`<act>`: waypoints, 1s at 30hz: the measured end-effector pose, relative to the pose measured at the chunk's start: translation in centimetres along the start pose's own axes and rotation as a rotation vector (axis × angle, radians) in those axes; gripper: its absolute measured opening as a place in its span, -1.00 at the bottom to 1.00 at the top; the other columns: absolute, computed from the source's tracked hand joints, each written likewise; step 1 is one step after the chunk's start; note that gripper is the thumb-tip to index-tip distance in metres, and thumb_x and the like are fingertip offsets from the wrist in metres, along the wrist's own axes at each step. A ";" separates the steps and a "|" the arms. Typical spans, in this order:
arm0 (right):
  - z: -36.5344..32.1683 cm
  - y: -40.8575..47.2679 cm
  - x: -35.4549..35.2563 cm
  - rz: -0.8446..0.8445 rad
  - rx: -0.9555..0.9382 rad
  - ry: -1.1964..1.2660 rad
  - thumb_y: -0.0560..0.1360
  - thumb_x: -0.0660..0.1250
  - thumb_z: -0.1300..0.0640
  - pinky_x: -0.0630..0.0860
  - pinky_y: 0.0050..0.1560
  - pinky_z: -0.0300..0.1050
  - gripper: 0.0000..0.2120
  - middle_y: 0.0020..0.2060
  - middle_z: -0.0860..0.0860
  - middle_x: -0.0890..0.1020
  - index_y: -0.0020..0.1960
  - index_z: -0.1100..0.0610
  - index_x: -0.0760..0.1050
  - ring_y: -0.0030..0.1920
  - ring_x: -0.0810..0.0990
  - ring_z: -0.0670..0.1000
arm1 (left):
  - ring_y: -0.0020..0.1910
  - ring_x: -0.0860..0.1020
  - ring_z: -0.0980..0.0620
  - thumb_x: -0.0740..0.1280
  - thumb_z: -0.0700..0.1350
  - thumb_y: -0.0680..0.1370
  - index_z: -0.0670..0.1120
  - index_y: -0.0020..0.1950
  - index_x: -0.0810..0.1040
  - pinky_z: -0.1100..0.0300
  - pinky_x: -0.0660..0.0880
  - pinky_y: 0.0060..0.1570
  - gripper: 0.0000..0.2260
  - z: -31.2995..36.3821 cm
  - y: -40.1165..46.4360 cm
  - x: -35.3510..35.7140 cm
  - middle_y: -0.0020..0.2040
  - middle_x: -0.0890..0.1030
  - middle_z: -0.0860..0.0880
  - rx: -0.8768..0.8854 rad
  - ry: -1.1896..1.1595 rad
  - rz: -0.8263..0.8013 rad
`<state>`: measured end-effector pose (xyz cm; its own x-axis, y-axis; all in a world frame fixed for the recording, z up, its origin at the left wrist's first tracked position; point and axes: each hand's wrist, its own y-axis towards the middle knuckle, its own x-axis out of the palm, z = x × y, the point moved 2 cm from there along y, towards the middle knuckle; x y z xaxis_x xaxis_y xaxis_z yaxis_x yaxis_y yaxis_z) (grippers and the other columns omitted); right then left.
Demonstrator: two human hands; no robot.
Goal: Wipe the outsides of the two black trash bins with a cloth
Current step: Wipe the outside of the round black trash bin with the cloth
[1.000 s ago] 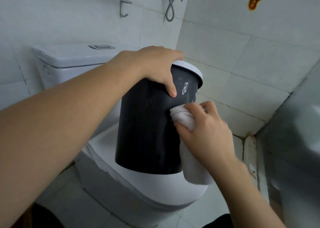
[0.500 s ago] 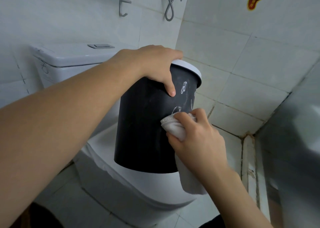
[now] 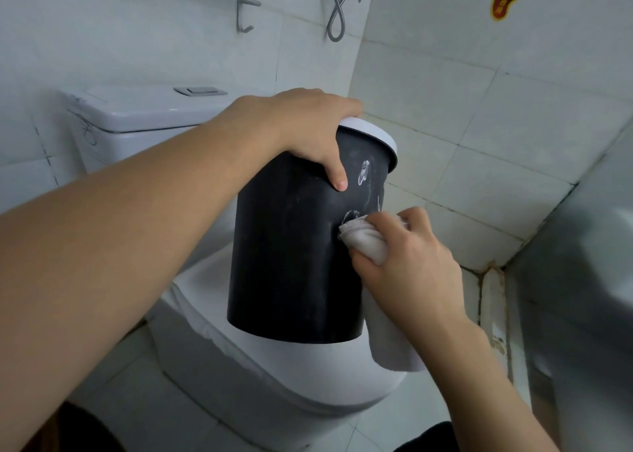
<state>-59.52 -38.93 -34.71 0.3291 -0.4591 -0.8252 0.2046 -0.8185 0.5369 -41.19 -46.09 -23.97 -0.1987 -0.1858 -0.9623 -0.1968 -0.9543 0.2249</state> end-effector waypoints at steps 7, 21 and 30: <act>-2.1 -1.2 0.4 -0.014 -0.089 0.012 0.41 0.35 -0.11 0.26 -0.42 -0.17 -0.78 -0.03 -0.08 0.41 0.05 -0.17 0.48 -0.28 0.40 0.02 | -0.21 0.43 0.10 0.61 0.24 0.14 0.04 -0.02 0.35 0.09 0.33 -0.29 -0.37 0.0 0.1 -0.1 -0.15 0.48 0.08 0.004 0.014 -0.003; -2.6 -0.4 0.1 0.035 -0.062 0.005 0.45 0.31 -0.09 0.29 -0.42 -0.16 -0.83 -0.04 -0.04 0.40 0.01 -0.10 0.49 -0.30 0.33 0.03 | -0.23 0.38 0.14 0.62 0.24 0.15 0.05 -0.03 0.33 0.10 0.28 -0.33 -0.37 -0.1 0.1 -0.1 -0.18 0.44 0.08 0.001 0.016 -0.006; 0.4 -0.4 0.4 -0.017 0.094 -0.025 0.47 0.30 -0.09 0.33 -0.33 -0.11 -0.79 0.03 -0.06 0.37 0.10 -0.14 0.48 -0.22 0.40 0.06 | -0.18 0.44 0.05 0.61 0.27 0.12 0.07 -0.04 0.34 0.07 0.36 -0.25 -0.36 -0.5 0.1 -0.1 -0.15 0.47 0.08 -0.006 0.012 -0.002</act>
<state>-59.85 -38.94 -35.37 0.3027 -0.4522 -0.8390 0.1220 -0.8547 0.5047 -40.75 -46.24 -23.91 -0.1872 -0.1864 -0.9645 -0.1914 -0.9561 0.2220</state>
